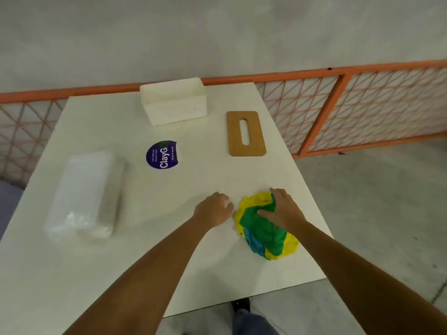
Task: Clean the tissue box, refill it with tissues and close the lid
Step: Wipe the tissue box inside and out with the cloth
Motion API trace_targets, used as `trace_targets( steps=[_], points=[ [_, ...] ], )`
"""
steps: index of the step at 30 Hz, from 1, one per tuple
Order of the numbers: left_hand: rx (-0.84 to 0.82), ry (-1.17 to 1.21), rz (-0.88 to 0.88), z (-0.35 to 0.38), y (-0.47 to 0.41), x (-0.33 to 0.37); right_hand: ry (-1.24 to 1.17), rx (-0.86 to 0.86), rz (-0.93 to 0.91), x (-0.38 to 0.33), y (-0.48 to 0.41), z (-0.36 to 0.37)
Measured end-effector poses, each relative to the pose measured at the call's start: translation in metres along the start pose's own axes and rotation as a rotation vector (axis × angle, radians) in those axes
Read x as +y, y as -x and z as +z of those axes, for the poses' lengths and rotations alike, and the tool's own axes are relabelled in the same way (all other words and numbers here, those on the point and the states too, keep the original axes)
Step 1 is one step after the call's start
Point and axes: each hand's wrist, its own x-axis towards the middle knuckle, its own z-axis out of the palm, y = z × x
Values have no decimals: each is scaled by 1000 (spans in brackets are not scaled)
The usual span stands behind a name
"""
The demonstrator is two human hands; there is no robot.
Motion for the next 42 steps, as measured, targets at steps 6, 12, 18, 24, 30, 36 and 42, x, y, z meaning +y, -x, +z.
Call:
trace_targets(
  steps=[6, 12, 18, 24, 30, 36, 42],
  points=[
    [-66, 7, -89, 34, -8, 26, 45, -55, -47, 10, -16, 5],
    [-78, 142, -154, 32, -20, 45, 34, -104, -83, 12, -37, 0],
    [23, 418, -179, -9, -33, 37, -287, -172, 2, -12, -62, -12],
    [203, 742, -193, -80, -39, 8, -603, -201, -68, -72, -85, -33],
    [401, 783, -214, -145, -50, -23, -653, -224, -235, -152, -95, -36],
    [435, 774, -247, -186, -77, -44, -408, -119, -228, -214, -119, -18],
    [258, 779, -181, -218, -97, -53, -548, -63, -179, -239, -158, -8]
  ],
)
